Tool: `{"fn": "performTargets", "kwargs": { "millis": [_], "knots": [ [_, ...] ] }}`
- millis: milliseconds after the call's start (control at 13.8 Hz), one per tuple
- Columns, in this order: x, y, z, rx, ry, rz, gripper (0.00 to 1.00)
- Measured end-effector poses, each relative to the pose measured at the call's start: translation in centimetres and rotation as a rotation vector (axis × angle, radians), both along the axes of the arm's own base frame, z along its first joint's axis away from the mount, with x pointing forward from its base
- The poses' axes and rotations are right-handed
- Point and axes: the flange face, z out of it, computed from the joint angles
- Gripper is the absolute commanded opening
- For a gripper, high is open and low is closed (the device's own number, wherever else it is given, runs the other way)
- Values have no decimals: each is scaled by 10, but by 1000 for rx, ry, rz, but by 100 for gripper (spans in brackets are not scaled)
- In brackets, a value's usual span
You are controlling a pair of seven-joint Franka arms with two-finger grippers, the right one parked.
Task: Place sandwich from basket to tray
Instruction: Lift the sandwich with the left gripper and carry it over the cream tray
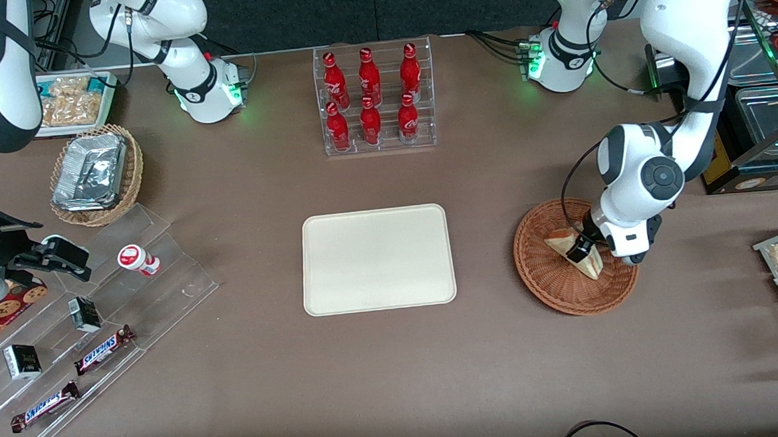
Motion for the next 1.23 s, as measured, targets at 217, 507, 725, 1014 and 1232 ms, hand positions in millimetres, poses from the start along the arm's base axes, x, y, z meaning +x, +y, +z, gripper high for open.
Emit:
{"fn": "performTargets", "kwargs": {
  "millis": [217,507,725,1014,1232],
  "knots": [
    [2,0,0,-1,-8,0,0],
    [18,-8,41,-6,-53,-11,0],
    [47,-62,126,-12,-46,-73,0],
    [57,-194,190,-52,-118,-206,0],
    [51,-287,164,-72,-119,-333,0]
  ]
}}
